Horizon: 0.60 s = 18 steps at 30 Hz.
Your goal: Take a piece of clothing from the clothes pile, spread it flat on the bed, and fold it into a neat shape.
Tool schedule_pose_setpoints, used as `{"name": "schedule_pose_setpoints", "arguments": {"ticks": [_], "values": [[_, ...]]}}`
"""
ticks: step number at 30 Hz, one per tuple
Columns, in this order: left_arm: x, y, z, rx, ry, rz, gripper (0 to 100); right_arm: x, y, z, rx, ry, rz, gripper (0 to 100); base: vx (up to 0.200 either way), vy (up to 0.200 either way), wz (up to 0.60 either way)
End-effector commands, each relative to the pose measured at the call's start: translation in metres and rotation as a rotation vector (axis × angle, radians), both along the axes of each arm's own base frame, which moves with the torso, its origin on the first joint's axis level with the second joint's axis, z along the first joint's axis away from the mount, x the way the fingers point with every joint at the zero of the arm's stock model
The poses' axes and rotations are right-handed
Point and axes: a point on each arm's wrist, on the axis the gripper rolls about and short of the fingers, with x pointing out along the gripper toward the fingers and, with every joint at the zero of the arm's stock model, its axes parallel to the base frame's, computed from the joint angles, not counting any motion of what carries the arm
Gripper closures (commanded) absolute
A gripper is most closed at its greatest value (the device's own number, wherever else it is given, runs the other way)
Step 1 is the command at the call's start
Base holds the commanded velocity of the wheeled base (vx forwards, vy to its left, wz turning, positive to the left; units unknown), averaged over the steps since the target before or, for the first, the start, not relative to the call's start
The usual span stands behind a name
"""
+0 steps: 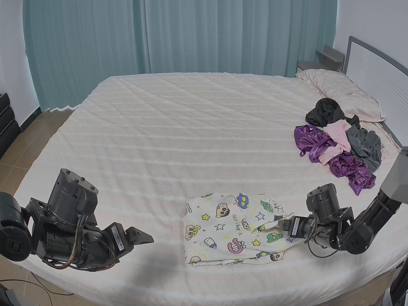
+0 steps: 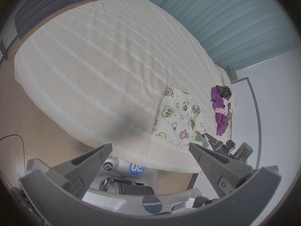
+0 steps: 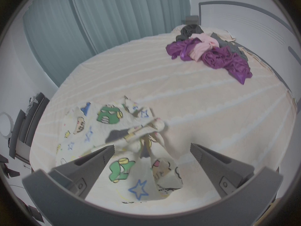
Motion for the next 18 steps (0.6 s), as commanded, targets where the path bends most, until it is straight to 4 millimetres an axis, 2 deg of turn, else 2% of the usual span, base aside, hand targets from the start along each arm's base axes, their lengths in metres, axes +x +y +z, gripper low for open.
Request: {"name": "schedule_pose_setpoints", "arguments": {"ticks": [1,6,9,15,18], "values": [[0.000,0.000,0.000,0.000,0.000,0.002,0,-0.009,0.009,0.035,0.035,-0.115,0.066,0,0.000,0.000,0.00],[0.000,0.000,0.000,-0.001,-0.001,0.000,0,-0.008,0.025,0.040,0.019,-0.140,0.133,0,0.000,0.000,0.00],[0.000,0.000,0.000,0.000,-0.002,0.001,0,0.001,0.043,0.031,-0.020,-0.132,0.196,0,0.000,0.000,0.00],[-0.001,0.001,0.000,0.000,-0.002,0.003,0,0.004,0.074,0.002,-0.138,-0.091,0.332,0,0.000,0.000,0.00],[-0.001,0.001,0.000,0.000,-0.002,0.003,0,0.007,0.081,-0.006,-0.205,-0.094,0.364,0,0.000,0.000,0.00]]}}
